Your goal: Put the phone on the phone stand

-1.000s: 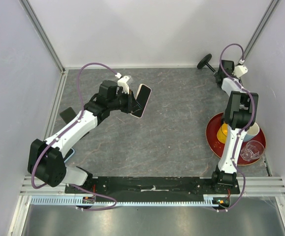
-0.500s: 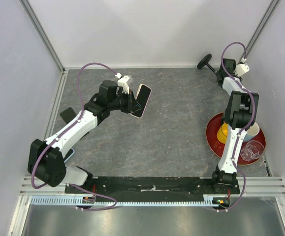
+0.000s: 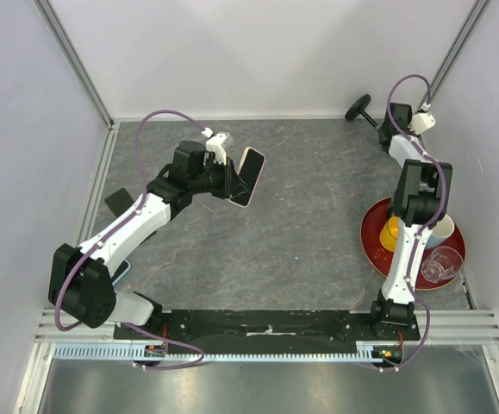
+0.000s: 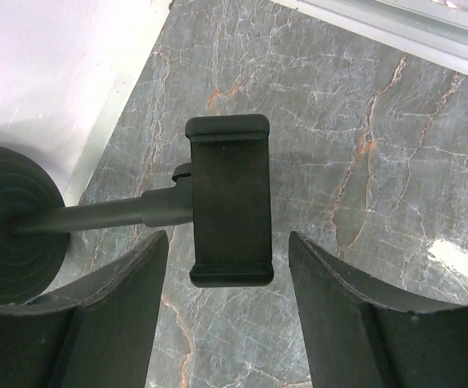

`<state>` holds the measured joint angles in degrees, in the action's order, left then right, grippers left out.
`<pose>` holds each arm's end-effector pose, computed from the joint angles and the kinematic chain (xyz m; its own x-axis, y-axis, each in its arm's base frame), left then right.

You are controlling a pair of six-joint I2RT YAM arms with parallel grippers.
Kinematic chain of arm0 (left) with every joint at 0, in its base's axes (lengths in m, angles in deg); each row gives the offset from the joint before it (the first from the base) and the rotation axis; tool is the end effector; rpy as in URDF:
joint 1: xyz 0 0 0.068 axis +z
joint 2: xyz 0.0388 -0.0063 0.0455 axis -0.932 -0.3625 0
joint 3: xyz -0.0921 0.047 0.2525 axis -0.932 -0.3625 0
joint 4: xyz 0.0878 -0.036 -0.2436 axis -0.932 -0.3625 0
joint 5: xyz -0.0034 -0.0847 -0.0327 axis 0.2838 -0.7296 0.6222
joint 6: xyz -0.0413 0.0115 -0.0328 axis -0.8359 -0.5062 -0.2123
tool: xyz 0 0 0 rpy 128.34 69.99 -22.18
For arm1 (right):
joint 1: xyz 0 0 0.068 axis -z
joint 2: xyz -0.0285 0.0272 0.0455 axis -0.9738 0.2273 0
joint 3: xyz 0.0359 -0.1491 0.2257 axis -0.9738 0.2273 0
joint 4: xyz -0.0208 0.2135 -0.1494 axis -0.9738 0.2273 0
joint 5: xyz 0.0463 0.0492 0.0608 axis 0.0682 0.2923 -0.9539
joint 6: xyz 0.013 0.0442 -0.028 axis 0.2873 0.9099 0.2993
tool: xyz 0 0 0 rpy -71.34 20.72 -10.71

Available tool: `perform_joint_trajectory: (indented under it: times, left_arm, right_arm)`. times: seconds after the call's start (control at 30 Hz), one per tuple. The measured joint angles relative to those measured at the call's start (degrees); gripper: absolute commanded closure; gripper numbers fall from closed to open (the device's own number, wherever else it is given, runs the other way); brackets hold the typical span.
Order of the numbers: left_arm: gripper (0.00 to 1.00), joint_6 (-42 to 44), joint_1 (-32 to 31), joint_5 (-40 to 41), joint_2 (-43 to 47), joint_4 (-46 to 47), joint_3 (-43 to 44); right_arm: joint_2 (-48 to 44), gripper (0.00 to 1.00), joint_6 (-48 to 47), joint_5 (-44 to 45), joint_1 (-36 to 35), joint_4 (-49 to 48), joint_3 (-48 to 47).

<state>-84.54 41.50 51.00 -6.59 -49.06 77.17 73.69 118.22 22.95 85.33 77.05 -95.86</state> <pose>0.2746 -0.1572 0.3005 -0.6482 0.0119 -0.7614 0.5501 0.6987 -0.4574 0.5184 -0.0936 0.1825 -0.0294 0.6800 -0.7326 0.7744 0.4789 0.4134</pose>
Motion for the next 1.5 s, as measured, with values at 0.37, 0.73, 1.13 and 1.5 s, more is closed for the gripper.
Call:
perform_joint_trajectory:
  times: [0.37, 0.73, 1.13, 1.5]
  left_arm:
    - [0.98, 0.0, 0.0, -0.7, 0.0, 0.0, 0.0]
    - [0.98, 0.0, 0.0, -0.9, 0.0, 0.0, 0.0]
    - [0.98, 0.0, 0.0, -0.9, 0.0, 0.0, 0.0]
    - [0.98, 0.0, 0.6, 1.4, 5.9, 0.0, -0.8]
  right_arm:
    - [2.4, 0.45, 0.7, -0.8, 0.0, -0.3, -0.8]
    - [2.6, 0.58, 0.6, -0.7, -0.1, -0.9, -1.1]
    - [2.5, 1.00, -5.9, 3.3, -1.7, -4.6, -0.4]
    - [-15.6, 1.00, -38.2, 6.2, -14.1, -24.5, 22.7]
